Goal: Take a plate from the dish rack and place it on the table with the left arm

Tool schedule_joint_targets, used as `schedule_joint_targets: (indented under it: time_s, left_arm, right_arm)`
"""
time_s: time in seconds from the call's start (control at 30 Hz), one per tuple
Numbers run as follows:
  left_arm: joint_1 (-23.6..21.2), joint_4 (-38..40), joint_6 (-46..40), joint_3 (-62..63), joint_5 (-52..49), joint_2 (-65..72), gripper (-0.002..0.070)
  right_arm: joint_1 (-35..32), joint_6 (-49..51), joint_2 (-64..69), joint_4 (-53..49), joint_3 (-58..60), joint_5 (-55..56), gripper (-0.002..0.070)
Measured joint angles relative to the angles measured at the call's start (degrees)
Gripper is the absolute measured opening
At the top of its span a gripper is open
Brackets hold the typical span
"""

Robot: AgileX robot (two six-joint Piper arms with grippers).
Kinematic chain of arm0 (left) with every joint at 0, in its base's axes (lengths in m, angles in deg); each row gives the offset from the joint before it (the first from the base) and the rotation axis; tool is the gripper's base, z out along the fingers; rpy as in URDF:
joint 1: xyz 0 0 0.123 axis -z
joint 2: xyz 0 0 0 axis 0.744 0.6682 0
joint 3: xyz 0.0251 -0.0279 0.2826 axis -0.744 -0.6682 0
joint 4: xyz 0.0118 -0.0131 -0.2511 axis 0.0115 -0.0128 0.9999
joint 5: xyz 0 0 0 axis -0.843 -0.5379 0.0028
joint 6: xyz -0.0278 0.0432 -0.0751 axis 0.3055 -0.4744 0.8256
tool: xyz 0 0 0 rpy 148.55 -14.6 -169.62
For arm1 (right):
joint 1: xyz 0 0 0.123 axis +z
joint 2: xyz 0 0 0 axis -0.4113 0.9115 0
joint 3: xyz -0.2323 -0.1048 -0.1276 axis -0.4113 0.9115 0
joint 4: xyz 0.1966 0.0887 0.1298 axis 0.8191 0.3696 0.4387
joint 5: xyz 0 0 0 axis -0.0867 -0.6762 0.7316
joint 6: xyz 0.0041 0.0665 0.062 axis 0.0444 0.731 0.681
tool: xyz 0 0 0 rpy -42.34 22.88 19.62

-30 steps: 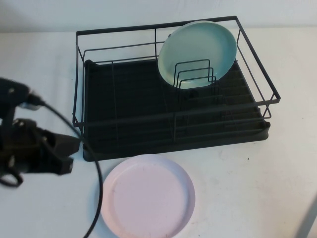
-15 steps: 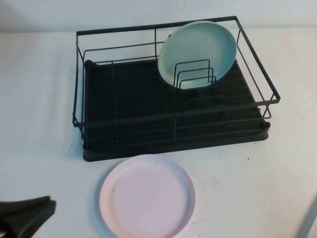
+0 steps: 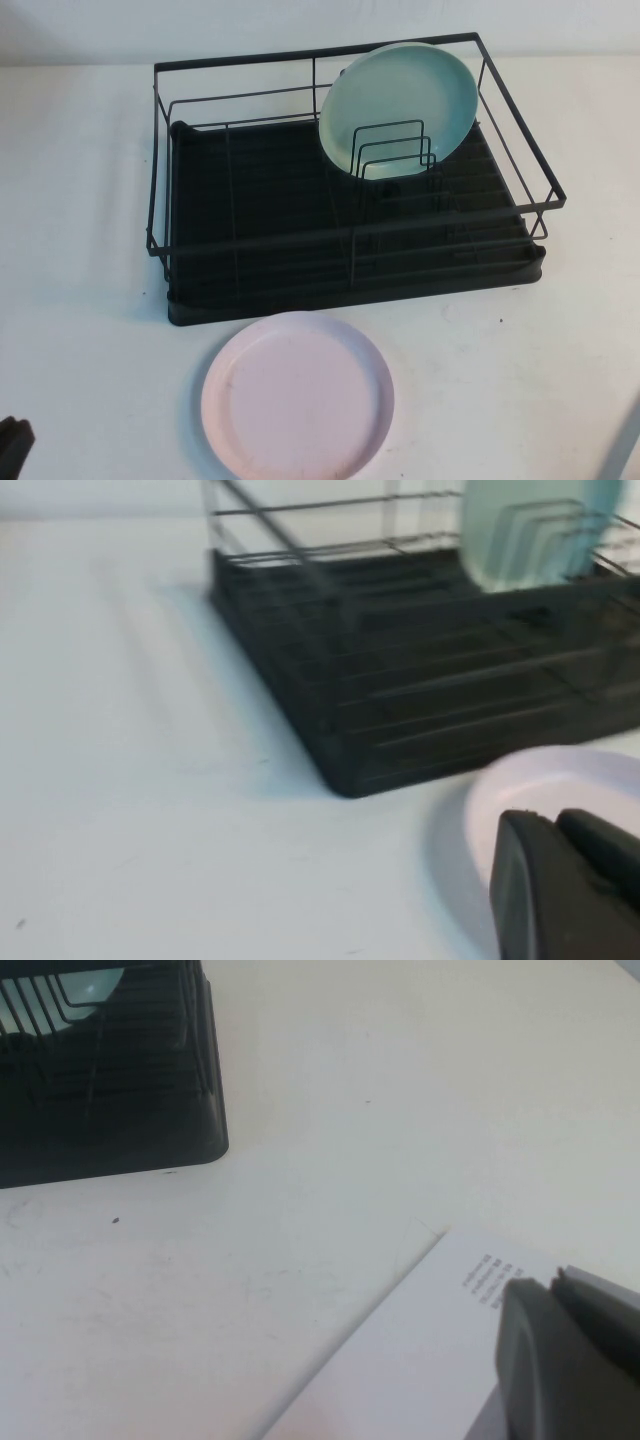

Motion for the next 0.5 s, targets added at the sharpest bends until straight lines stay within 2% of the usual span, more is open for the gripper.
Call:
schedule_joint_targets:
  time_s: [0.17,0.27,0.37,0.5]
  left_arm:
    - [0.0,-11.0,14.4,-11.3,8.8,-3.6,-0.0001]
    - [0.0,-16.0,21.6,-13.4,9.1,-3.6,-0.0001]
    - [0.0,-17.4,23.6,-13.4,9.0,-3.6,-0.0001]
    - [0.0,-18.0,18.6,-13.4,9.2,-3.6,-0.0001]
  right_arm:
    - [0.0,0.0,0.0,0.0,0.0,0.0,-0.0018]
    - [0.0,0.0,0.0,0.0,0.0,0.0,-0.0018]
    - [0.0,0.0,0.0,0.0,0.0,0.0,-0.0018]
    - [0.0,0.0,0.0,0.0,0.0,0.0,-0.0018]
